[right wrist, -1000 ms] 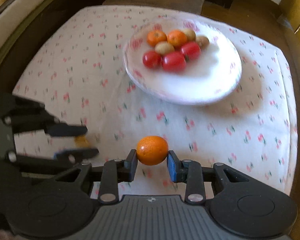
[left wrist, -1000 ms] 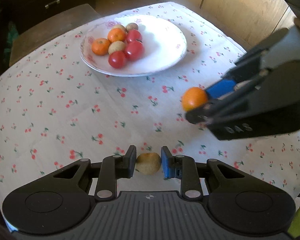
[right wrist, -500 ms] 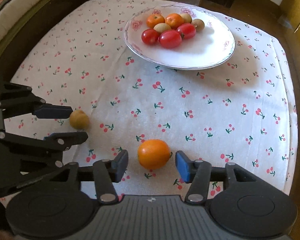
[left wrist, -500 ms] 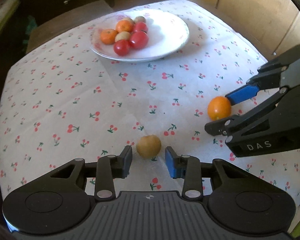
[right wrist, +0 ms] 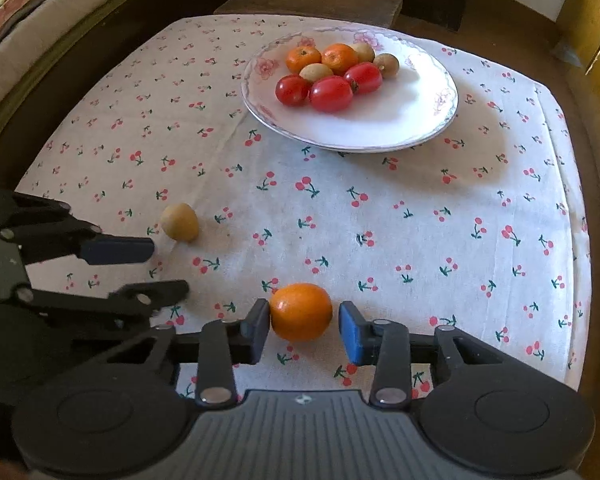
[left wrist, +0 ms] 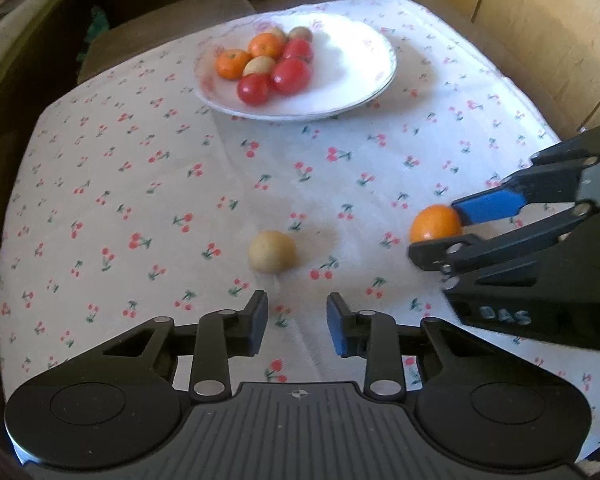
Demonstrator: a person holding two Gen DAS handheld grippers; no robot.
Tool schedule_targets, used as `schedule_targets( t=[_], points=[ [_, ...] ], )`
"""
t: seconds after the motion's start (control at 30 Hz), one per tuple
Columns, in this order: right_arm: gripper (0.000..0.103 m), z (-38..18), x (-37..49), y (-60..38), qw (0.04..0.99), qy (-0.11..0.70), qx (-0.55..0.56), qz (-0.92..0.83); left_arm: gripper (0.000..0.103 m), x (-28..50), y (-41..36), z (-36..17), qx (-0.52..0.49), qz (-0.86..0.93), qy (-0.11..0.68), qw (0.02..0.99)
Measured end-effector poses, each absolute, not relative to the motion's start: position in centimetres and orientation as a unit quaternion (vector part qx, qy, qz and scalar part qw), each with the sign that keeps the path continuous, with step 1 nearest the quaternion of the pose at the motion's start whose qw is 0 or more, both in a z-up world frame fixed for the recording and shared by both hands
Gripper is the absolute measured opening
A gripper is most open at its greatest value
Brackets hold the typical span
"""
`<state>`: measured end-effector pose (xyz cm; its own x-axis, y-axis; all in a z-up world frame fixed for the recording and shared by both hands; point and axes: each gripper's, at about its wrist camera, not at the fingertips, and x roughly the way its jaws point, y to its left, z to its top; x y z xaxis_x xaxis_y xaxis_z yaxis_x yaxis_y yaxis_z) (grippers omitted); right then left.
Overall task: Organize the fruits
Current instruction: 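Grasp the tangerine with the right tool while the left tool holds the brown fruit, then lift the tangerine with the right tool while the left tool holds the brown fruit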
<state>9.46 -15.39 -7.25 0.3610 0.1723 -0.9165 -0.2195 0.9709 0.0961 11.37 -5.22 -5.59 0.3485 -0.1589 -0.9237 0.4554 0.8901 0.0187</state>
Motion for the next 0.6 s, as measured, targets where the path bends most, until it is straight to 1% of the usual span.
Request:
schedule_targets(
  t=[0.03, 0.07, 0.1, 0.13, 0.17, 0.23, 0.33, 0.5, 0.6],
  points=[
    [0.037, -7.1, 9.6, -15.4, 0.825, 0.552, -0.017, 0.12, 0.039, 11.5, -5.1, -5.4, 0.126, -0.199, 0.539, 0.809],
    [0.037, -7.0, 9.6, -15.6, 0.826, 0.55, -0.011, 0.121, 0.043, 11.6, -4.8, -5.0, 0.118, -0.206, 0.54, 0.808],
    [0.036, -6.8, 9.6, -15.7, 0.827, 0.548, -0.006, 0.123, 0.044, 11.8, -4.5, -4.5, 0.116, -0.211, 0.537, 0.808],
    [0.036, -6.6, 9.6, -15.9, 0.828, 0.547, -0.001, 0.126, 0.043, 11.9, -4.2, -3.9, 0.114, -0.214, 0.533, 0.811],
    [0.036, -6.6, 9.5, -16.1, 0.829, 0.545, 0.004, 0.125, 0.048, 12.0, -3.8, -3.3, 0.112, -0.216, 0.531, 0.812],
    [0.036, -6.6, 9.5, -16.6, 0.829, 0.545, 0.014, 0.125, 0.053, 12.3, -2.9, -2.1, 0.105, -0.216, 0.526, 0.816],
    [0.035, -6.4, 9.6, -16.7, 0.832, 0.541, 0.017, 0.122, 0.056, 12.8, -1.7, -0.9, 0.101, -0.199, 0.513, 0.829],
    [0.035, -6.4, 9.6, -16.5, 0.834, 0.537, 0.012, 0.127, 0.056, 13.4, -2.7, -2.8, 0.076, -0.189, 0.528, 0.825],
    [0.035, -6.5, 9.5, -16.6, 0.834, 0.536, 0.008, 0.129, 0.055, 13.6, -4.0, -4.2, 0.087, -0.184, 0.533, 0.821]
  ],
)
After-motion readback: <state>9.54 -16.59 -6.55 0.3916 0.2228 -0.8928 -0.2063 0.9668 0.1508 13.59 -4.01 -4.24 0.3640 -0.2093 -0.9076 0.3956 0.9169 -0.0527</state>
